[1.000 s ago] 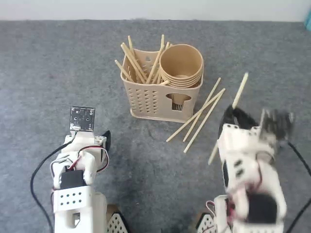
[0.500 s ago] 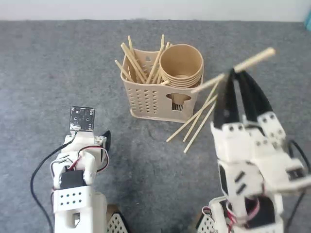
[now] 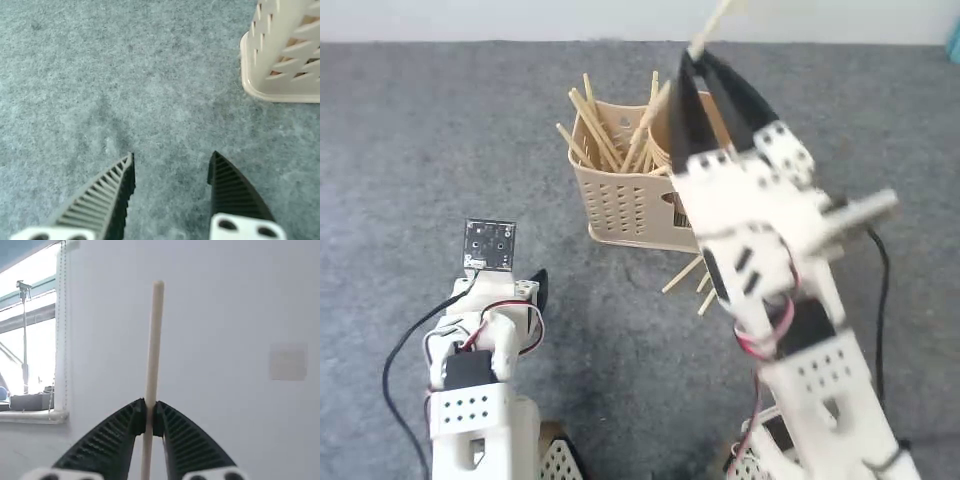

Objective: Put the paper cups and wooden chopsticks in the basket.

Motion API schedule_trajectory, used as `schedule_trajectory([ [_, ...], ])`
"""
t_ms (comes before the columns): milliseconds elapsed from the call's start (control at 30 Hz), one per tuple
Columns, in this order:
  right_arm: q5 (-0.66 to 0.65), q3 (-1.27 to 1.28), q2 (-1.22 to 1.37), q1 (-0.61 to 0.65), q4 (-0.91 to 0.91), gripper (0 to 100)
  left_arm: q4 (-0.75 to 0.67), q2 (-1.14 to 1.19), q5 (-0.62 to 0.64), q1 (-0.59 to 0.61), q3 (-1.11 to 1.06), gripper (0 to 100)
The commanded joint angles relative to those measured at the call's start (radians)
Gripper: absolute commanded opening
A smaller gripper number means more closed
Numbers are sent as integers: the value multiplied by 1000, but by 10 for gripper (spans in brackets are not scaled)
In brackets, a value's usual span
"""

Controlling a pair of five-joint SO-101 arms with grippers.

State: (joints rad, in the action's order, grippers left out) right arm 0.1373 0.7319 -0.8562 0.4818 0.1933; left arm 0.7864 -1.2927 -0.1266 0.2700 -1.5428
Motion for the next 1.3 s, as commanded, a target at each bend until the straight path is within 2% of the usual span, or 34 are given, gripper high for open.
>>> schedule_trajectory([
  [0, -14, -117, 145, 10, 22, 9, -34, -3, -8, 3, 8, 228],
  [133, -15, -130, 262, 7, 28, 16, -34, -3, -8, 2, 8, 228],
  [333, -15, -132, 360, 5, 28, 176, -34, -3, -8, 2, 8, 228],
  [533, -15, -117, 274, 4, -28, 130, -34, -3, -8, 2, 8, 228],
  [633, -12, -109, 147, 4, -211, 77, -48, 3, -8, 2, 7, 228],
  [800, -5, -109, -114, -41, -690, 7, -48, -3, -8, 2, 2, 228],
  [967, 115, -107, -325, -202, -1030, 8, -48, -3, -8, 2, 2, 228],
  [1100, 118, -38, -450, -349, -1202, 8, -48, 3, -8, 2, 5, 228],
  [1267, 118, 203, -570, -489, -1254, 8, -28, 5, -9, -51, 8, 228],
])
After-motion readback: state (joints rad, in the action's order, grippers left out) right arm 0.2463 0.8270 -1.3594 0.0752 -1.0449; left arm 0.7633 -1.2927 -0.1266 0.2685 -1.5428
